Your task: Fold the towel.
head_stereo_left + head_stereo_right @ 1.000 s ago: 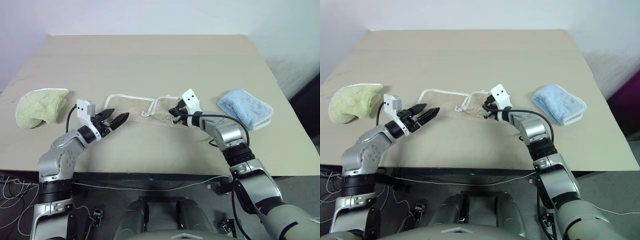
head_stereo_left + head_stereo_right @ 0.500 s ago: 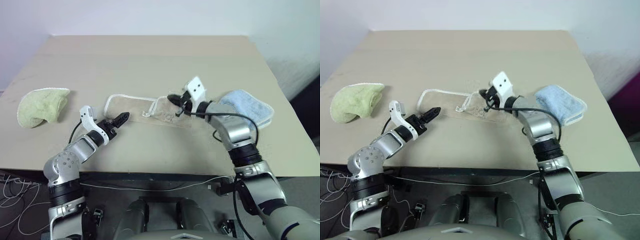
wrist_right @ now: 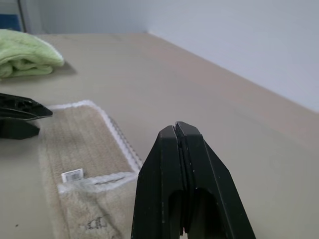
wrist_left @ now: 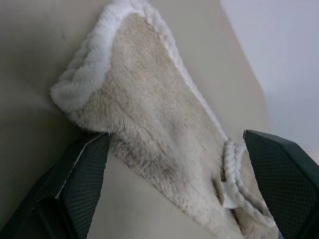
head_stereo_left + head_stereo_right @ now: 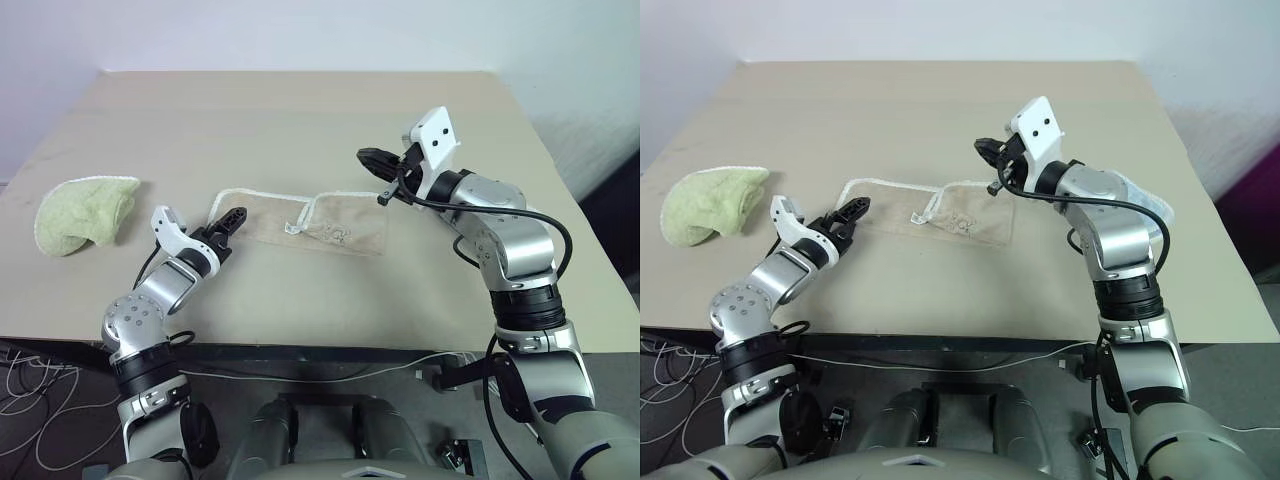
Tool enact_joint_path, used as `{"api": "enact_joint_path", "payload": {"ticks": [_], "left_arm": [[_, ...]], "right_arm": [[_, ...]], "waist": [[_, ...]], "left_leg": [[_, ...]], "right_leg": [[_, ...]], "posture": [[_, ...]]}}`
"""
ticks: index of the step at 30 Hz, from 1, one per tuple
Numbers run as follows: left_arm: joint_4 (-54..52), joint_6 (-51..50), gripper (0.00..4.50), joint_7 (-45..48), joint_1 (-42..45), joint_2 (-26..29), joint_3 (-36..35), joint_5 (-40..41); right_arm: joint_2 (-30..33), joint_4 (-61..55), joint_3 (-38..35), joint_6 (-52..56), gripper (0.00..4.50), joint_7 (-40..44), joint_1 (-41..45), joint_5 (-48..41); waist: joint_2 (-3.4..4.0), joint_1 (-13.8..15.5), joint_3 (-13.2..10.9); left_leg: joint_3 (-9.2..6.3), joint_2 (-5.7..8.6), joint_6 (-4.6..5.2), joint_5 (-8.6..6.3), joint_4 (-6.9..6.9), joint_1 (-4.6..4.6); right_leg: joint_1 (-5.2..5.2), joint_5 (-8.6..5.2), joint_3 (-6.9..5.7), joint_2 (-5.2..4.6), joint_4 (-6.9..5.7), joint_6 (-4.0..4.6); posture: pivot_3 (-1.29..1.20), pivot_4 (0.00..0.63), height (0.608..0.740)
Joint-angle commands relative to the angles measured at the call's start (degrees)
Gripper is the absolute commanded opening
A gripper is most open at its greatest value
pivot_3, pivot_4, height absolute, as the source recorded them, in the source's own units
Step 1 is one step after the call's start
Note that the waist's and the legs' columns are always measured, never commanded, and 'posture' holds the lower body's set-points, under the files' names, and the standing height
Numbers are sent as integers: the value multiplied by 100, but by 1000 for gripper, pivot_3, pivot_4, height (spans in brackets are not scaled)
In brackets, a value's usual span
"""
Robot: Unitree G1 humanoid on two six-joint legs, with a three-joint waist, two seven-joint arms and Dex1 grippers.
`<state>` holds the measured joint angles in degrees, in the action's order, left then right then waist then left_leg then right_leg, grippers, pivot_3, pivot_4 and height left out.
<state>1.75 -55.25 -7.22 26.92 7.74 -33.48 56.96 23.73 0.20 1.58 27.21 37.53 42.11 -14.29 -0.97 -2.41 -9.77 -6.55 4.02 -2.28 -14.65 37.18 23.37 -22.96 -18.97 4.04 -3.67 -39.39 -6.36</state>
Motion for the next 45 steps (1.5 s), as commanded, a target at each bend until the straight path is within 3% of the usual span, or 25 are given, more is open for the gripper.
{"api": "enact_joint_path", "payload": {"ticks": [1,3,15,17,21,27,34,45], "left_arm": [[384,347,4500,-568,89,47,-225,-239],[462,455,4500,-722,116,22,-248,-231],[228,1208,448,-1112,20,-352,-131,-112],[205,1341,21,-1058,13,-363,-156,-61],[150,1664,21,-602,-67,-194,-55,-191],[-48,1958,21,779,-15,500,449,-536],[-306,2115,21,2460,329,1128,2079,-1499],[-94,2765,21,4029,1083,790,4832,-3375]], "right_arm": [[55,-210,-151,-14,23,-64,10,-56],[64,-231,-154,-11,23,-75,-20,-53],[84,-355,-129,56,0,-117,-184,-56],[83,-355,-127,64,0,-120,-193,-55],[76,-360,-117,83,0,-137,-229,-54],[88,-356,-148,107,0,-183,-273,-50],[116,-324,-297,155,0,-305,-313,-99],[177,-473,-698,329,0,-703,-439,-136]], "waist": [[1,-3,0],[2,-7,1],[1,-7,0],[1,-4,0],[-1,-9,0],[-2,6,-2],[-2,105,-2],[-1,143,-3]], "left_leg": [[0,0,-1,0,0,-2],[0,-1,-1,1,-1,-16],[1,-1,-2,1,-5,-29],[0,-1,-2,1,-5,-26],[0,-1,-2,1,-6,-19],[-1,-1,-2,1,-6,-4],[-4,8,-1,1,-7,0],[-4,7,-1,0,-13,5]], "right_leg": [[2,0,0,0,-1,0],[16,0,0,1,-1,0],[30,0,1,2,3,0],[28,0,1,2,3,0],[20,0,1,3,5,0],[7,0,-1,3,6,0],[11,1,-6,1,18,0],[6,1,-6,2,27,-1]], "posture": [[0,150,740],[0,150,740],[0,150,740],[0,150,740],[0,150,740],[0,150,740],[0,150,740],[0,150,740]]}}
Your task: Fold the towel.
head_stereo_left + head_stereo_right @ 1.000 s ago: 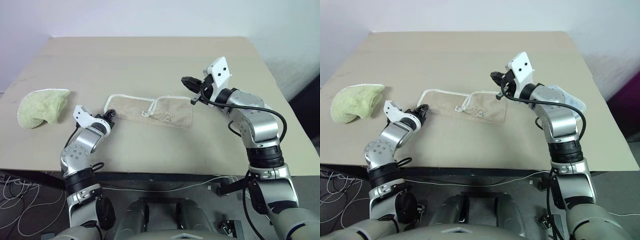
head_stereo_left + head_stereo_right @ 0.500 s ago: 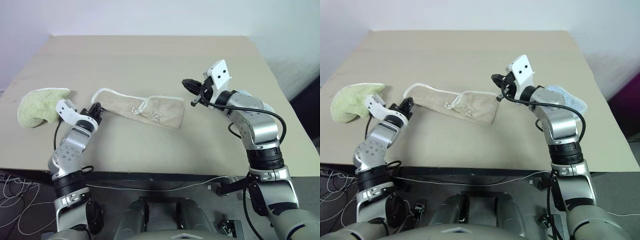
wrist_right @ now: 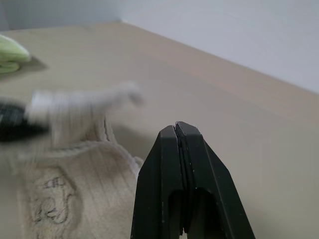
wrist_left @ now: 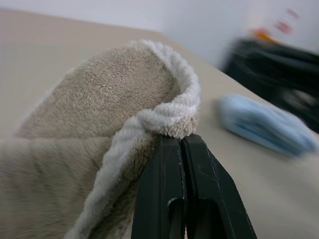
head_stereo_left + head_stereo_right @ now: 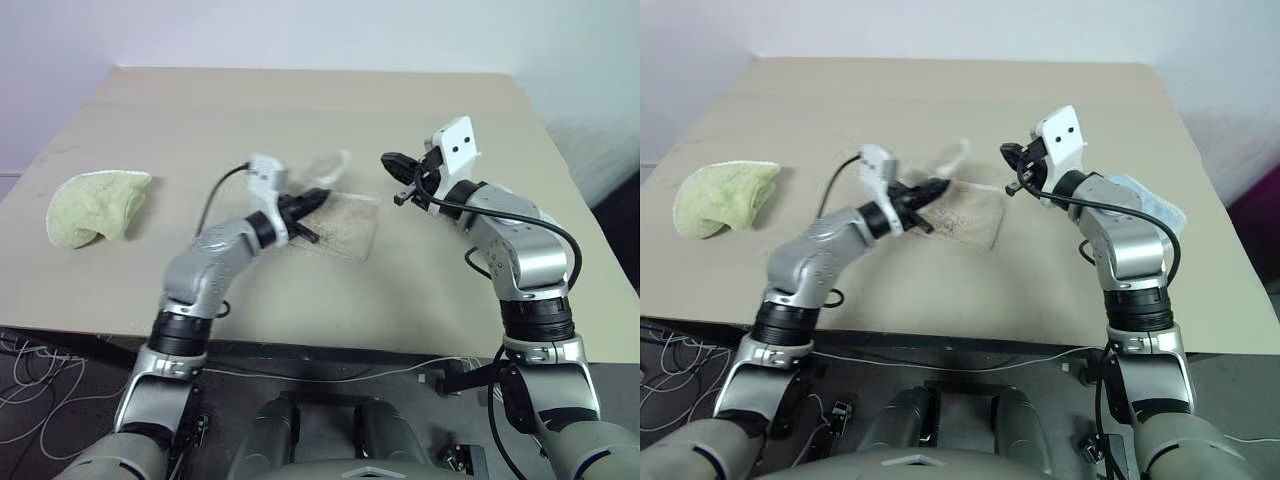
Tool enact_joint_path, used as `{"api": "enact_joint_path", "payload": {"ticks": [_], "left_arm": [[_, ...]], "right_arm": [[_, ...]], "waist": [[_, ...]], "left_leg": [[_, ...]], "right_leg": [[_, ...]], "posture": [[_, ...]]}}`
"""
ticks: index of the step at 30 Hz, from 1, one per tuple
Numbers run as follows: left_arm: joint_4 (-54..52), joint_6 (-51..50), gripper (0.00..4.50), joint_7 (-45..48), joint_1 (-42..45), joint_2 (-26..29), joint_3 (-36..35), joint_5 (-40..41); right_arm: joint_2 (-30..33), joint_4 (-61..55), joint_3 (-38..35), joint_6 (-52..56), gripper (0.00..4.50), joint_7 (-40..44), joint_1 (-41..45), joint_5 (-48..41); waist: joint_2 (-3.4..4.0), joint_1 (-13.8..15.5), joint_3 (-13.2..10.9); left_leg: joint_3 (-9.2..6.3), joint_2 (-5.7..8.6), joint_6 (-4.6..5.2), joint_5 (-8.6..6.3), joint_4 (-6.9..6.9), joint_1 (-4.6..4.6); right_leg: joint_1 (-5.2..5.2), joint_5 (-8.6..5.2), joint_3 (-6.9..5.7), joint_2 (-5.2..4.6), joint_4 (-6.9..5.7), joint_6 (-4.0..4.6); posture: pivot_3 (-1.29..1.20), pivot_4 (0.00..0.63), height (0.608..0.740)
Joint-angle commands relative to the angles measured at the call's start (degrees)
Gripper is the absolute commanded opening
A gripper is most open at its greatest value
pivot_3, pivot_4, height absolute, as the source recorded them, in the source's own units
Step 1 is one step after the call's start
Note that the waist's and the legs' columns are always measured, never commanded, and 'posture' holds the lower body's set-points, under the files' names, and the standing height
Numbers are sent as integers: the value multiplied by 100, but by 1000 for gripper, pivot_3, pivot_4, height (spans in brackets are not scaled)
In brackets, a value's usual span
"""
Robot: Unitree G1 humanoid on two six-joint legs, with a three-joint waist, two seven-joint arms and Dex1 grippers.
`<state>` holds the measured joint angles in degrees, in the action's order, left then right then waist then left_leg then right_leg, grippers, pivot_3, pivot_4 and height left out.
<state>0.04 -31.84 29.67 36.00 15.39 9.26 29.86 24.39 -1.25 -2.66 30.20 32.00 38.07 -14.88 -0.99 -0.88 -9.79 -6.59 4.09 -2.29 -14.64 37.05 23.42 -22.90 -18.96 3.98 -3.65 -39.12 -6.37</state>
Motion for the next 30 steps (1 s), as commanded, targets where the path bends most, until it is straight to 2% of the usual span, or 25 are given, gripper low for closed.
{"api": "enact_joint_path", "payload": {"ticks": [1,5,12,15,17,27,30], "left_arm": [[191,530,21,415,212,31,741,-882],[563,824,21,729,265,-6,1127,-1387],[897,788,21,867,253,-66,1082,-1783],[932,683,617,869,257,-149,907,-1715],[874,596,1192,952,244,-211,750,-1566],[2,-84,4473,1306,-277,88,293,-1161],[-548,-383,4473,1570,-466,189,-92,-573]], "right_arm": [[123,-355,-312,52,0,-187,-57,-78],[161,-524,-443,151,0,-337,-185,-99],[182,-799,-514,296,0,-467,-380,-147],[193,-846,-486,309,0,-484,-433,-153],[191,-850,-463,313,0,-499,-439,-169],[175,-871,-404,342,0,-478,-463,-204],[172,-879,-393,352,0,-476,-478,-203]], "waist": [[1,-16,0],[2,-23,-1],[2,-1,-2],[1,4,-2],[1,1,-2],[1,-18,-2],[2,-9,-2]], "left_leg": [[0,-1,0,0,-2,-1],[0,-4,0,0,-3,-1],[0,-2,1,0,-1,0],[0,-2,1,0,-1,0],[0,-2,1,0,-1,0],[0,-5,1,0,-1,0],[-1,-5,1,0,-1,0]], "right_leg": [[0,0,0,0,0,0],[-1,0,1,2,-1,0],[-1,0,1,0,-1,0],[0,0,1,0,-1,0],[-1,0,1,0,-1,0],[-1,0,1,-2,-2,0],[-1,0,1,-3,-2,0]], "posture": [[0,150,740],[0,150,740],[0,150,740],[0,150,740],[0,150,740],[0,150,740],[0,150,740]]}}
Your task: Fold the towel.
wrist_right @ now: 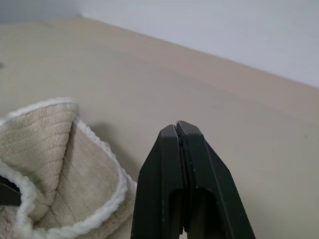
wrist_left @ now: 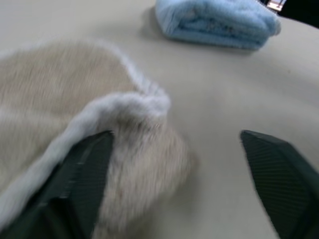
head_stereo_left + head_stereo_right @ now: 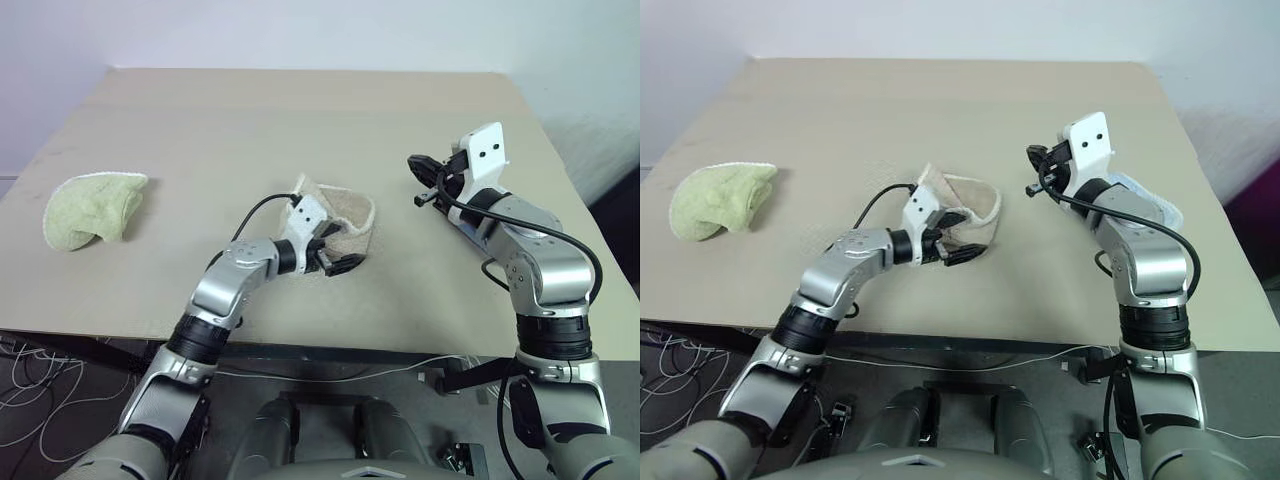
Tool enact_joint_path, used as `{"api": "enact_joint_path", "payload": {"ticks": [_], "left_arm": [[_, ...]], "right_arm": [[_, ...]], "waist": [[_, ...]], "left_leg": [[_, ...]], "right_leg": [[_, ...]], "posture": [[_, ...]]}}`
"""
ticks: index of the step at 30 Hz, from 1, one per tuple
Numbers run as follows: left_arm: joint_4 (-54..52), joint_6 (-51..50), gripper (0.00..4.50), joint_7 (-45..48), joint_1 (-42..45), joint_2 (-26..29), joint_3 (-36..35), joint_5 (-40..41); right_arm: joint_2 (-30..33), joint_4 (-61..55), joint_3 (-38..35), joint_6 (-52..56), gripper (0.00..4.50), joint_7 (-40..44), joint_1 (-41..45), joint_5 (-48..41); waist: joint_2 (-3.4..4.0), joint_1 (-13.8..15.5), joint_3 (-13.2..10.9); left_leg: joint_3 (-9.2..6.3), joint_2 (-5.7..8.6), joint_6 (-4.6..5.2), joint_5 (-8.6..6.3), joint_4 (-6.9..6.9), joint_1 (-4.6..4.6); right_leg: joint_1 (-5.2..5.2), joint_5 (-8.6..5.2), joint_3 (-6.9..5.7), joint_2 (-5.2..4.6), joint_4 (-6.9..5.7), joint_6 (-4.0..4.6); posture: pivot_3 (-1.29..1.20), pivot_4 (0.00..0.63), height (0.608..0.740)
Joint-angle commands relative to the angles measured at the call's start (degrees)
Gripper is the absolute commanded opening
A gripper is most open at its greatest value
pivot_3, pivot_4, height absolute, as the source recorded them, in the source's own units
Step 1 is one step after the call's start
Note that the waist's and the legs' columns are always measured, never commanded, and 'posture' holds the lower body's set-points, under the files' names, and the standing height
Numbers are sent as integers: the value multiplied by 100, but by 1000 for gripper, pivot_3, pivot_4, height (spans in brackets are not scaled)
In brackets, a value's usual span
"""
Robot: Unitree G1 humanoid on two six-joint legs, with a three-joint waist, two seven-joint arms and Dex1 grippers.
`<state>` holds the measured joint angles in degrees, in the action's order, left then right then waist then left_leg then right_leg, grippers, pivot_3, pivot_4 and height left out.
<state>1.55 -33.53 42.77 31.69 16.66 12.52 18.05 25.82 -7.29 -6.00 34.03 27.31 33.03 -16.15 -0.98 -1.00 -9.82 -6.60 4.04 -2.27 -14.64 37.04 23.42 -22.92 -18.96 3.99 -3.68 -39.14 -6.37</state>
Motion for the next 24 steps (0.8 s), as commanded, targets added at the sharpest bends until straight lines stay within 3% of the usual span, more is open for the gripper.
{"api": "enact_joint_path", "payload": {"ticks": [1,9,12,15,22,24], "left_arm": [[-833,-296,4473,321,-75,91,-520,762],[-1139,-645,4473,411,-183,543,-1757,1836],[-469,-705,3898,-414,160,482,-2195,1676],[140,-141,2946,-938,351,609,-2195,1015],[1552,1069,701,-722,941,919,-966,-574],[1787,1289,701,-450,1013,901,-773,-704]], "right_arm": [[28,-274,-55,-30,0,-7,23,-75],[7,-216,-8,-60,0,-1,36,-77],[1,-193,6,-73,0,6,45,-72],[-13,-180,28,-85,0,6,52,-67],[-51,-179,73,-106,0,-13,54,-66],[-60,-186,78,-110,0,-25,50,-64]], "waist": [[0,5,0],[1,-4,0],[0,10,0],[0,13,0],[0,27,0],[0,21,-1]], "left_leg": [[0,0,0,0,0,0],[-1,-3,0,0,0,0],[-1,-1,0,0,3,-1],[-2,2,1,0,4,-1],[-1,6,1,0,2,0],[0,7,1,0,2,0]], "right_leg": [[0,0,0,0,0,0],[0,0,-1,0,0,0],[2,0,-2,0,0,0],[3,0,-4,3,1,0],[2,0,-4,2,1,0],[2,0,-4,1,3,0]], "posture": [[0,150,740],[0,150,740],[0,150,740],[0,150,740],[0,150,740],[0,150,740]]}}
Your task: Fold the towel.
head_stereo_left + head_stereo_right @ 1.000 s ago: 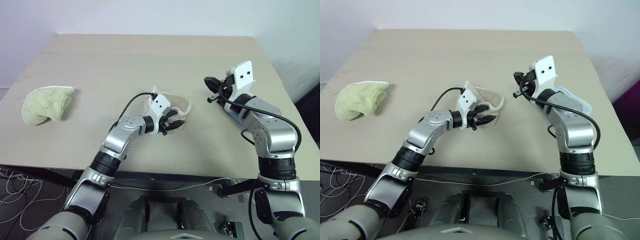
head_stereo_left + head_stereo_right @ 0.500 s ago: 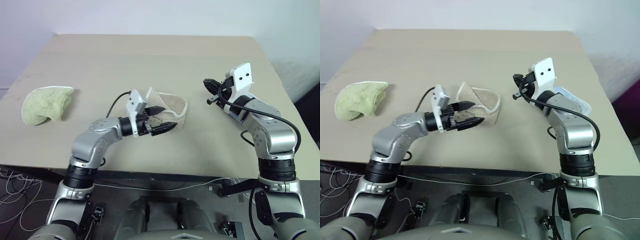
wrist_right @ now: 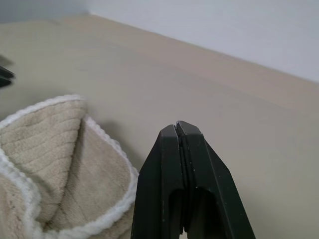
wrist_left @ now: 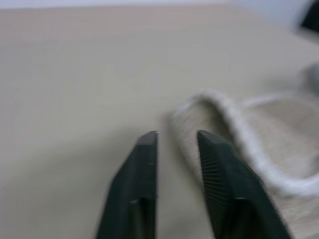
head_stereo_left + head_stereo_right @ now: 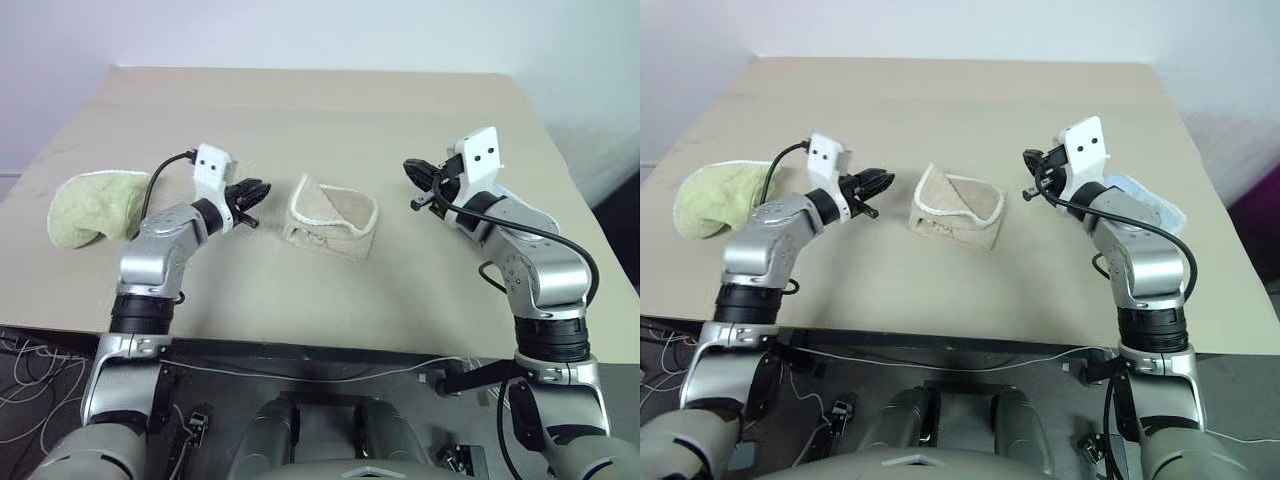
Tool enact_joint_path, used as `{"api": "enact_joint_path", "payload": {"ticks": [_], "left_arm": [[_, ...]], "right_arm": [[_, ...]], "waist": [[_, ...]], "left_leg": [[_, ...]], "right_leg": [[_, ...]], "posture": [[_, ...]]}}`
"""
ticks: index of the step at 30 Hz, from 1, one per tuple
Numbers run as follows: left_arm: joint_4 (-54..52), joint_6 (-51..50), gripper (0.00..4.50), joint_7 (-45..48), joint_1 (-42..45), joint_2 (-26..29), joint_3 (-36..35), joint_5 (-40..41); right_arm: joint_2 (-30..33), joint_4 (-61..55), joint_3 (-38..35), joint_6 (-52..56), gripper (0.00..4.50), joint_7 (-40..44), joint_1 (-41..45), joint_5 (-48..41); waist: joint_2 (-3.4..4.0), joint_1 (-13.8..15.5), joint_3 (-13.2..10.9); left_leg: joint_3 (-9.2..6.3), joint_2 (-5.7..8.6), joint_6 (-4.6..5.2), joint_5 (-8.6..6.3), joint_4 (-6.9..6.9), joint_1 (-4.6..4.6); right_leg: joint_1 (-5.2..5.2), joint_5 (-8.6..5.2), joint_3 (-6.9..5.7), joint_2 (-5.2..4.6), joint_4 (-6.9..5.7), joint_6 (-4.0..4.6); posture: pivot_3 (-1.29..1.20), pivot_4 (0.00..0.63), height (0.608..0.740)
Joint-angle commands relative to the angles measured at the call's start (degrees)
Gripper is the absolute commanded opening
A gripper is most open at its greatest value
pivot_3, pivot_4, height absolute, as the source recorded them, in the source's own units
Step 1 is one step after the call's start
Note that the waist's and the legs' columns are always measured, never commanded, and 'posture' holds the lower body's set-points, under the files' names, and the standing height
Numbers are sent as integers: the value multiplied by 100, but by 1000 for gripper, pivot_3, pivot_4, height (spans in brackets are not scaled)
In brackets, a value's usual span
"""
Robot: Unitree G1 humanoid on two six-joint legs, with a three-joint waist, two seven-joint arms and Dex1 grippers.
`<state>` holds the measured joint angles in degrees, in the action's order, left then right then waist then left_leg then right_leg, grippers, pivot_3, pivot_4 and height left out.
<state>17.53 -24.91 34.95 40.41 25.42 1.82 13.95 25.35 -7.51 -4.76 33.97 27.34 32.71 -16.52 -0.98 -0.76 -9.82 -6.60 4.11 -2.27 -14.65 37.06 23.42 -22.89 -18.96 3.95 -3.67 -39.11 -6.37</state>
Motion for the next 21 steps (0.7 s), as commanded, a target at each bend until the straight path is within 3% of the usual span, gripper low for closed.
{"api": "enact_joint_path", "payload": {"ticks": [1,8,21], "left_arm": [[297,501,701,458,175,-17,340,-298],[486,742,701,1148,330,-254,582,-294],[487,797,701,1304,643,-567,552,-336]], "right_arm": [[-17,-178,-49,-104,0,-37,70,-28],[-17,-309,-91,-72,0,-118,-51,-46],[-77,-448,-34,24,0,-206,-99,-82]], "waist": [[0,-3,0],[0,-24,0],[0,-34,0]], "left_leg": [[1,0,0,0,-1,1],[0,-5,0,0,-3,7],[0,-5,0,0,0,10]], "right_leg": [[-2,0,0,0,0,0],[-13,0,2,-1,-4,0],[-15,0,2,3,-8,0]], "posture": [[0,150,740],[0,150,740],[0,150,740]]}}
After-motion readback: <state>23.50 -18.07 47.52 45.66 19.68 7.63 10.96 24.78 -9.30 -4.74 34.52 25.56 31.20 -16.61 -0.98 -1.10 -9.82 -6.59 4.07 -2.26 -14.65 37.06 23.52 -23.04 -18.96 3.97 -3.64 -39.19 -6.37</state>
